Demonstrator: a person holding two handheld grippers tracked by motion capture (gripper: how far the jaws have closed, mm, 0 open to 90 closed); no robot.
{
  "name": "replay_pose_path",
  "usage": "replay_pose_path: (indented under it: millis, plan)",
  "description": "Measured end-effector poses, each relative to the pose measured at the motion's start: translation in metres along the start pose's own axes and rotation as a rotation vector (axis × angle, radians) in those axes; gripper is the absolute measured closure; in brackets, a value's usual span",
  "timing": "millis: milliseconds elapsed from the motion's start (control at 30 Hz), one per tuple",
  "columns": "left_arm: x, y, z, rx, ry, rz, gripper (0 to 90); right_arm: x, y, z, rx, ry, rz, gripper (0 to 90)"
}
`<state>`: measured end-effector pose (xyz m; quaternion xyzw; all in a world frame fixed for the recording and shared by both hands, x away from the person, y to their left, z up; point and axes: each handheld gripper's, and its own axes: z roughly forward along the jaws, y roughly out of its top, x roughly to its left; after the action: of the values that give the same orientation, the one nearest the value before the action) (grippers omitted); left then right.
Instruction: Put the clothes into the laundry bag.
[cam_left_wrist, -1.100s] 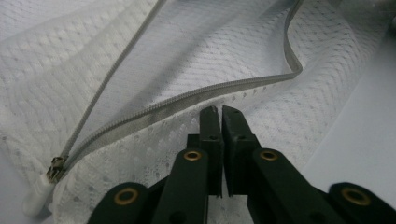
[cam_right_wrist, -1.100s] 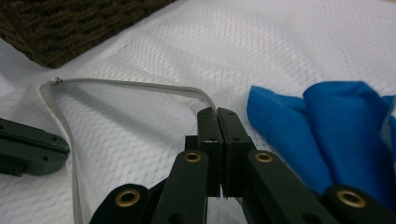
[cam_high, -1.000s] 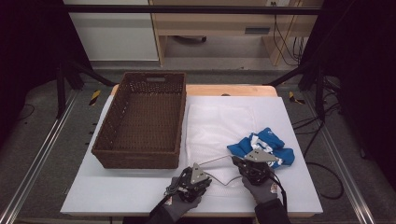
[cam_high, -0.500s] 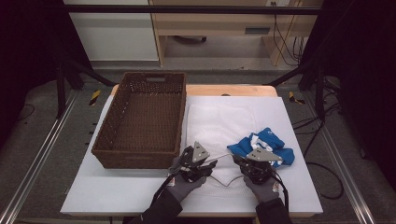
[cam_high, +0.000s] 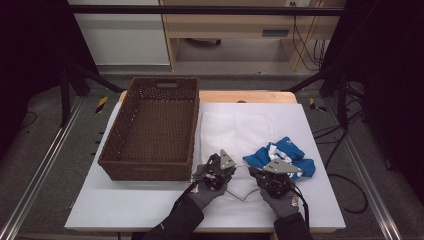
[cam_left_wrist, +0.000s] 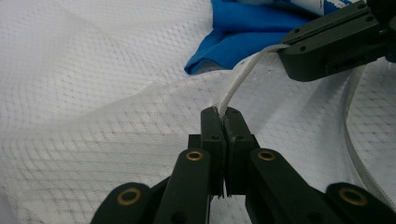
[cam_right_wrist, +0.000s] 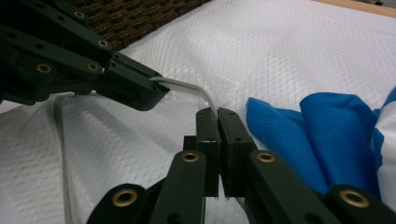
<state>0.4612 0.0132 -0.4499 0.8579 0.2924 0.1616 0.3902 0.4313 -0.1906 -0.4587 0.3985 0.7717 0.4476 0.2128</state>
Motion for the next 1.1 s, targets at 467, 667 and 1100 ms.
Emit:
replay_pose_path:
  millis: [467,667,1100]
  plan:
    - [0.003,0.002,-0.016,-0.082,-0.054,-0.071,88.8,-0.006,-0.044,-0.034,0.083,0.028,0.068,87.9]
    - [0.003,0.003,-0.016,-0.105,-0.057,-0.087,88.8,-0.008,-0.053,-0.03,0.143,0.001,0.047,86.7]
    - [0.002,0.002,-0.02,-0.116,-0.068,-0.08,88.7,-0.026,-0.023,-0.06,-0.044,-0.098,0.079,63.3]
